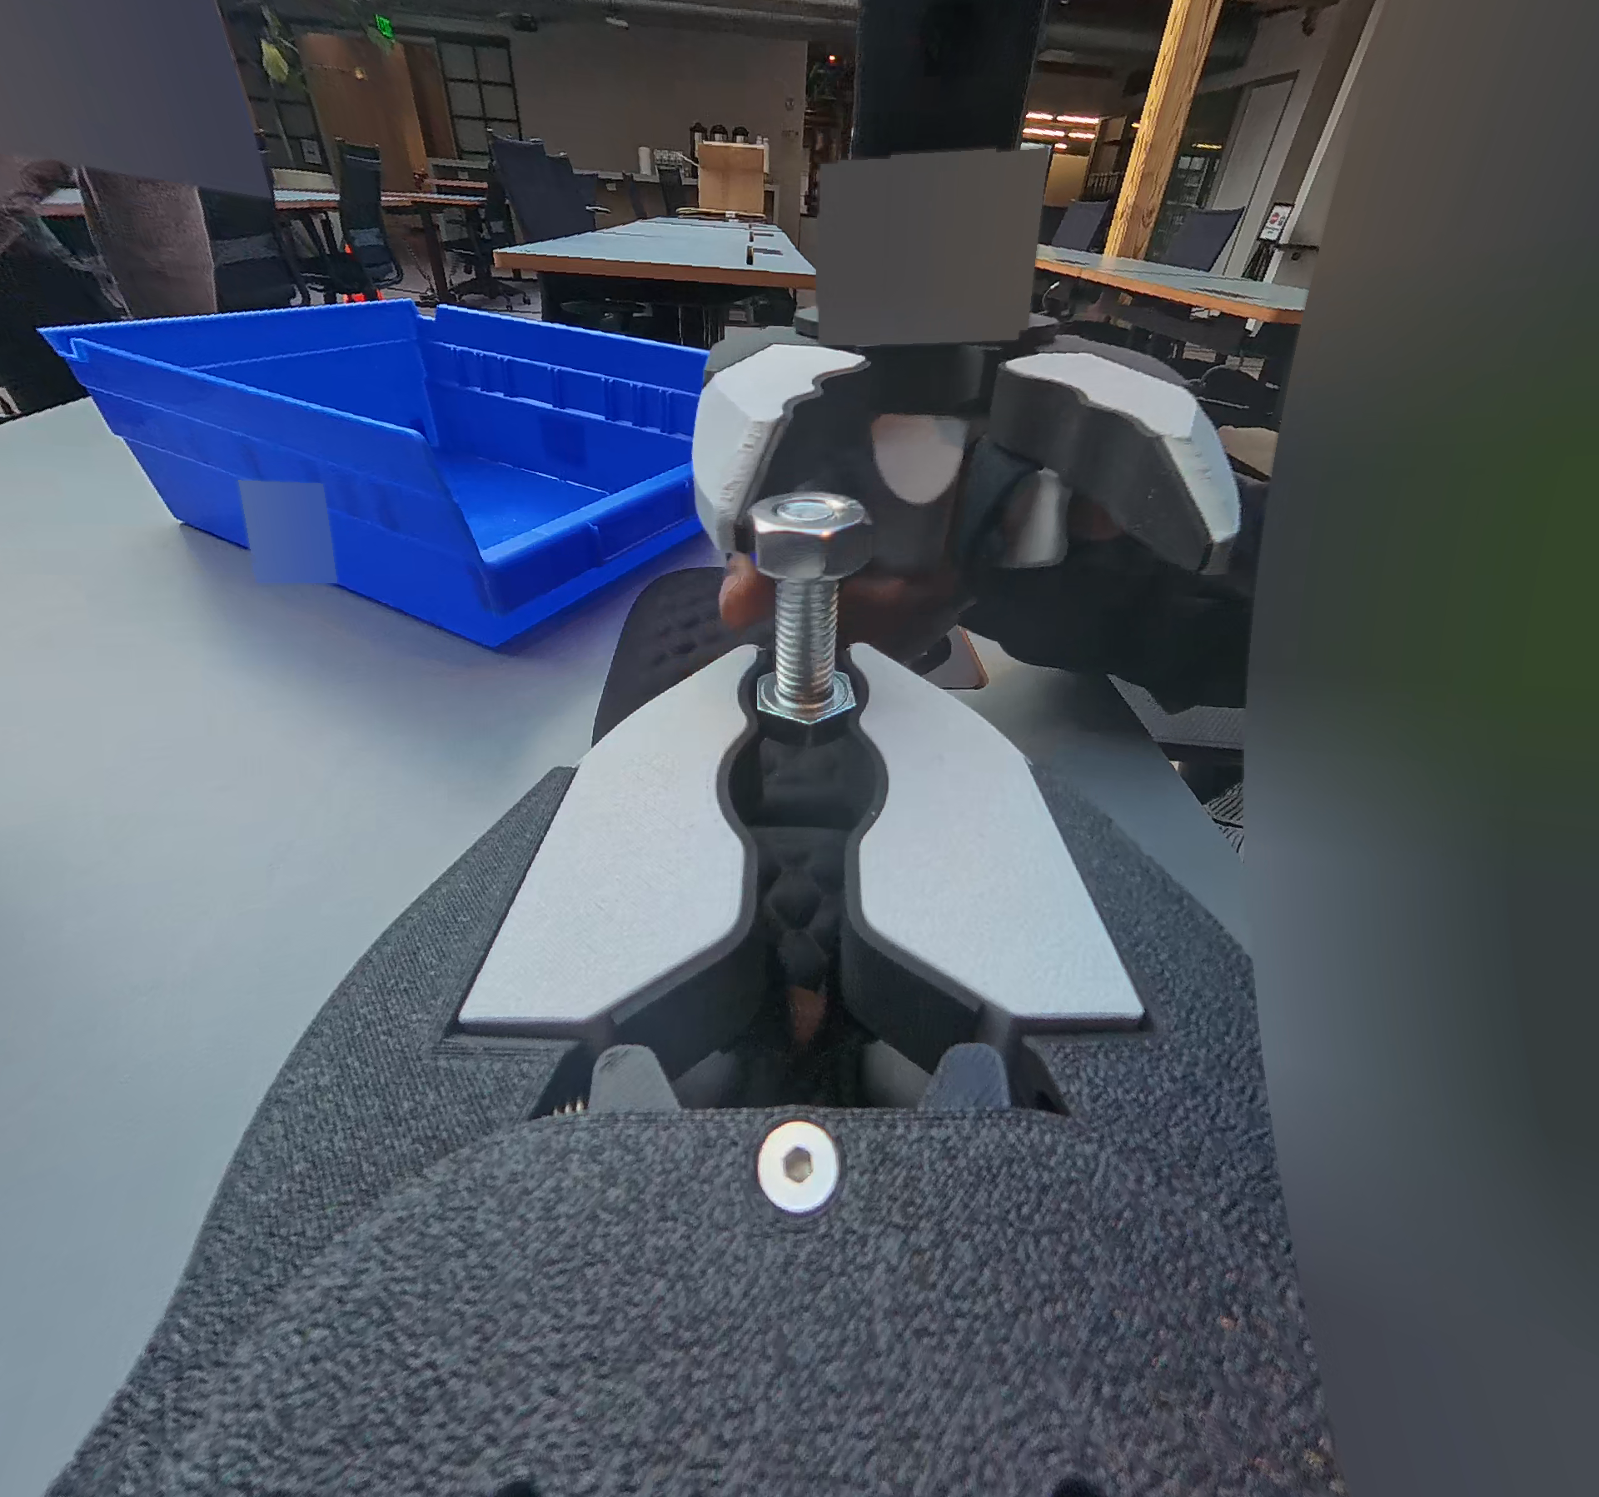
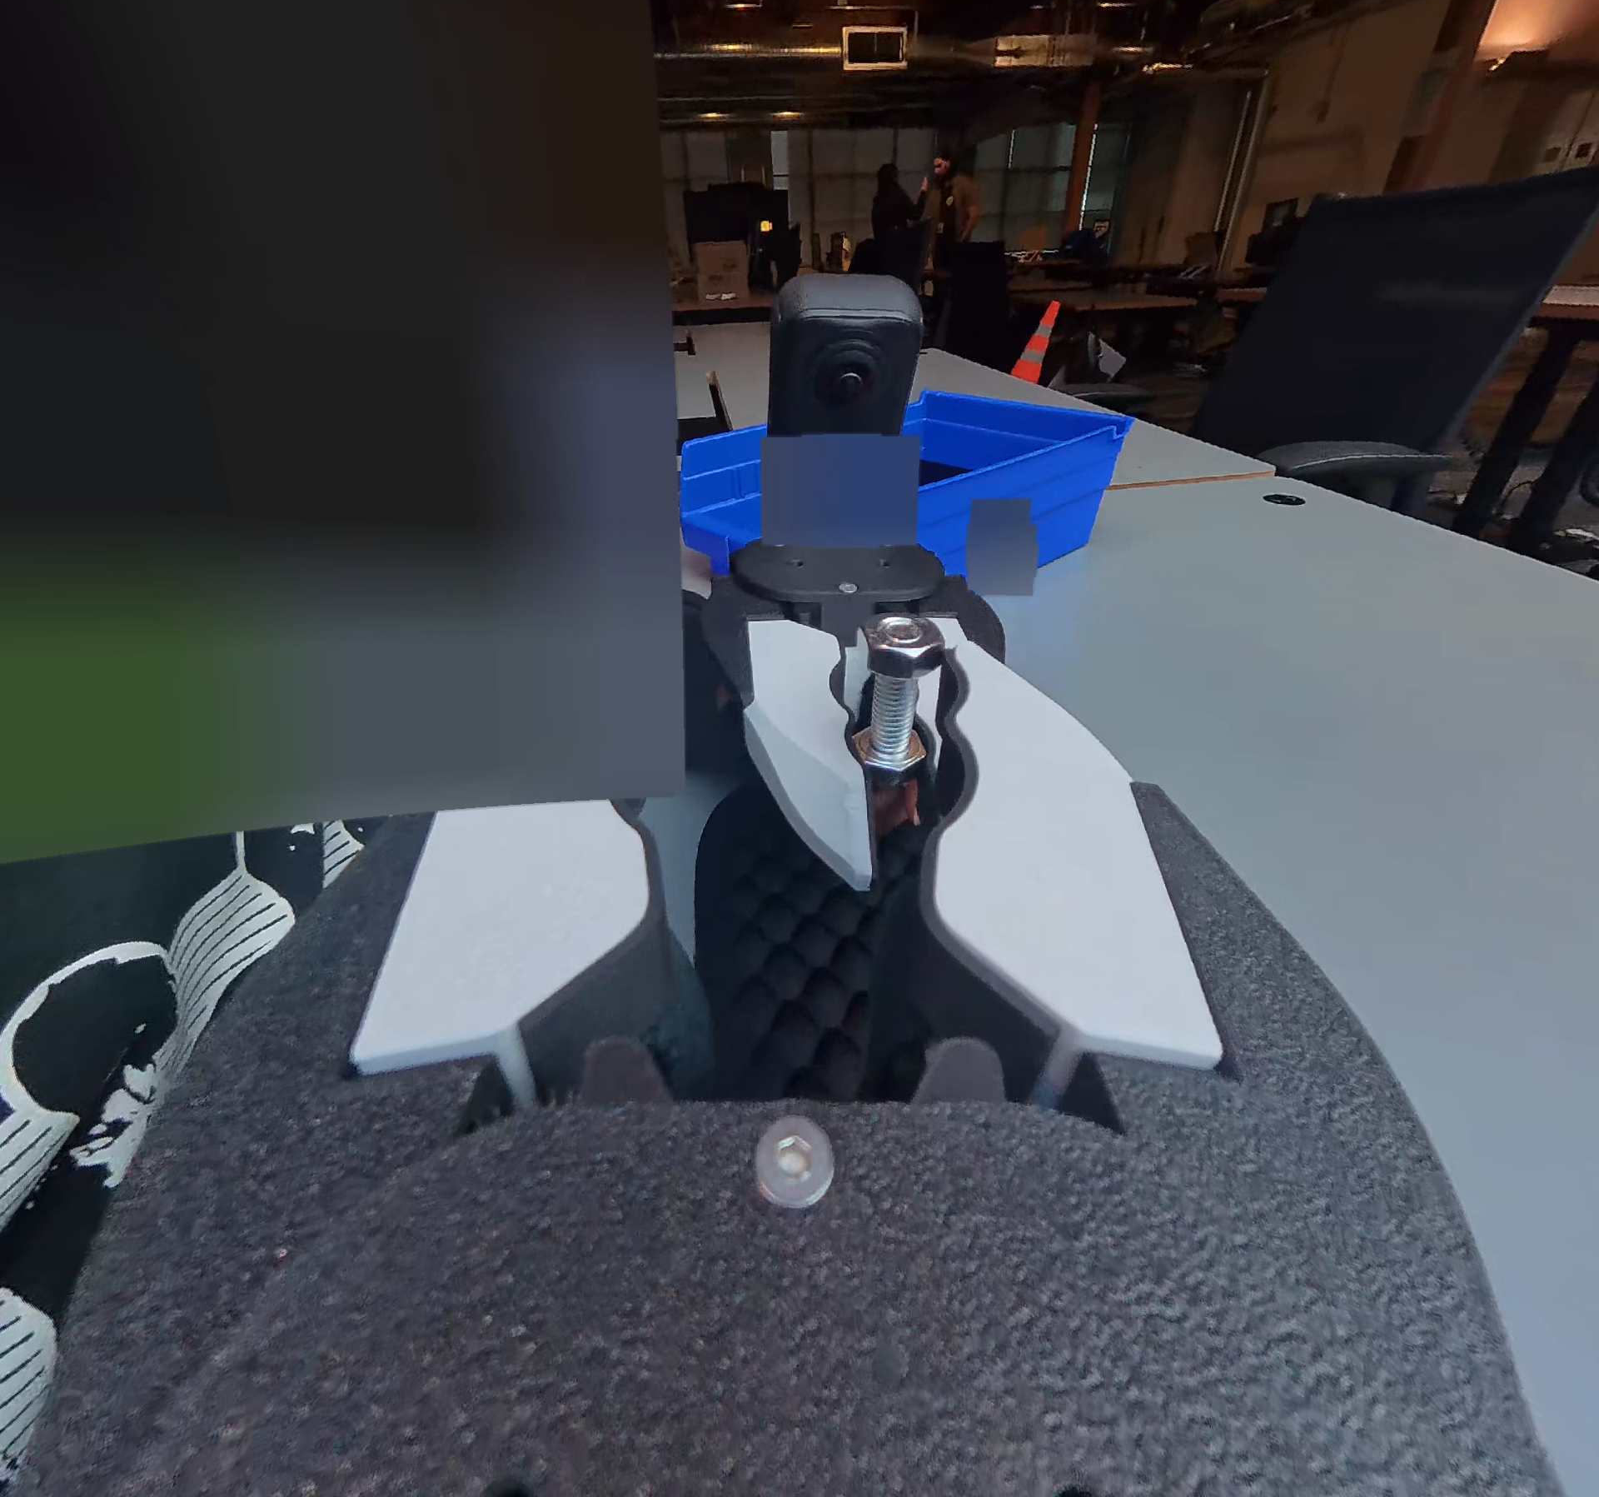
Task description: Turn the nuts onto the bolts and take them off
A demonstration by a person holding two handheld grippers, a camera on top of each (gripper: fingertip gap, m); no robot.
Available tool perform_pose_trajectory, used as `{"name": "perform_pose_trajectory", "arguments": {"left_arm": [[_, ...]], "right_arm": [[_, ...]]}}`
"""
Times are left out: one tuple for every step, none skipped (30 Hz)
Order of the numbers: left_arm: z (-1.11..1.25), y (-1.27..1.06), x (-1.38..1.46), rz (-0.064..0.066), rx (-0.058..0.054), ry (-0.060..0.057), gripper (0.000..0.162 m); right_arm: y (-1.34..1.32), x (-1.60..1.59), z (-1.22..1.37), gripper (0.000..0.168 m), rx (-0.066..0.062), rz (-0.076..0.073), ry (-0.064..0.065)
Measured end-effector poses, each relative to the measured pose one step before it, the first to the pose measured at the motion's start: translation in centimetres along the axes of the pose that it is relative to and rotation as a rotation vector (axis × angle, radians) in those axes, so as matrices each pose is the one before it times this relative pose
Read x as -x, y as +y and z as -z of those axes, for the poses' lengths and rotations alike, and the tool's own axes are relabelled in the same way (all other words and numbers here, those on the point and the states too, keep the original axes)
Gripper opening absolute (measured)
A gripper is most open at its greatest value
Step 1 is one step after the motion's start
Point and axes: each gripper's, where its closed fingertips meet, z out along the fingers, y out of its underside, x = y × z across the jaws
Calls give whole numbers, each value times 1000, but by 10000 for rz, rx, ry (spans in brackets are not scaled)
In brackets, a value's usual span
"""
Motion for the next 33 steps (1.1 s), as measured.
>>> {"name": "perform_pose_trajectory", "arguments": {"left_arm": [[-25,25,-30,-24,19,0,14],[5,-6,0,-5,-5,-1,14],[28,-44,69,36,-34,-34,14],[24,-32,74,63,-29,-13,14],[27,-20,19,33,-22,11,14],[3,-10,5,-6,-9,-5,14],[-22,12,-32,-23,16,7,14],[-25,41,-34,-28,31,9,14],[-36,34,-37,-28,34,8,14],[-30,32,-39,-25,24,11,14],[-8,22,-39,-21,16,15,14],[-11,13,-16,-12,11,10,14],[-5,-1,-9,-4,-1,2,14],[14,-9,8,8,-7,-1,14],[6,3,-3,12,-5,9,14],[6,-8,7,7,-6,4,14],[1,1,9,-2,1,-6,14],[-7,11,-9,-4,9,6,14],[-12,19,8,4,8,0,14],[3,-4,6,7,-3,-1,14],[10,-25,25,9,-19,-8,14],[37,-39,15,15,-31,-1,14],[6,-17,43,18,-13,-23,14],[0,8,41,14,-1,-22,14],[3,-4,-10,0,-3,14,14],[0,-16,-3,-8,-6,-4,14],[-1,8,14,-3,-1,-9,14],[9,-8,9,6,-6,-7,14],[18,-30,46,21,-22,-17,14],[16,-21,-11,7,-16,11,14],[8,-1,9,-2,-2,-9,14],[-8,3,-3,-10,2,-6,14],[-16,13,-23,-18,17,4,14]], "right_arm": [[17,150,260,64,8,11,52],[-18,199,269,62,-3,8,7],[-58,410,265,54,-27,4,-141],[-144,522,220,48,-84,-20,-200],[-149,375,169,47,-79,6,-109],[-72,120,159,47,-19,73,21],[-2,-174,141,47,24,121,145],[26,-455,77,48,23,109,243],[25,-670,-28,52,-2,29,301],[27,-591,-182,59,-28,-60,199],[5,-325,-346,66,-52,-140,5],[0,-130,-444,71,-47,-157,-113],[56,-18,-513,73,0,-79,-164],[111,24,-522,74,52,27,-157],[154,-34,-518,74,92,91,-102],[148,-20,-473,74,99,101,-107],[118,43,-436,74,87,57,-140],[55,93,-378,74,66,14,-159],[-1,74,-299,74,40,3,-126],[13,68,-190,73,50,19,-82],[45,43,-65,73,74,50,-32],[1,-5,38,72,31,64,34],[-37,16,118,70,-16,41,41],[-64,82,178,68,-37,17,22],[-13,26,221,68,-12,-7,65],[14,-45,256,68,1,-13,110],[20,-20,282,67,-3,-21,97],[-11,69,317,66,-35,-33,59],[-40,31,311,66,-57,-46,90],[17,3,308,65,-20,-37,111],[-3,70,310,63,-20,-22,76],[-1,72,288,62,-11,-24,80],[27,100,282,61,3,-10,59]]}}
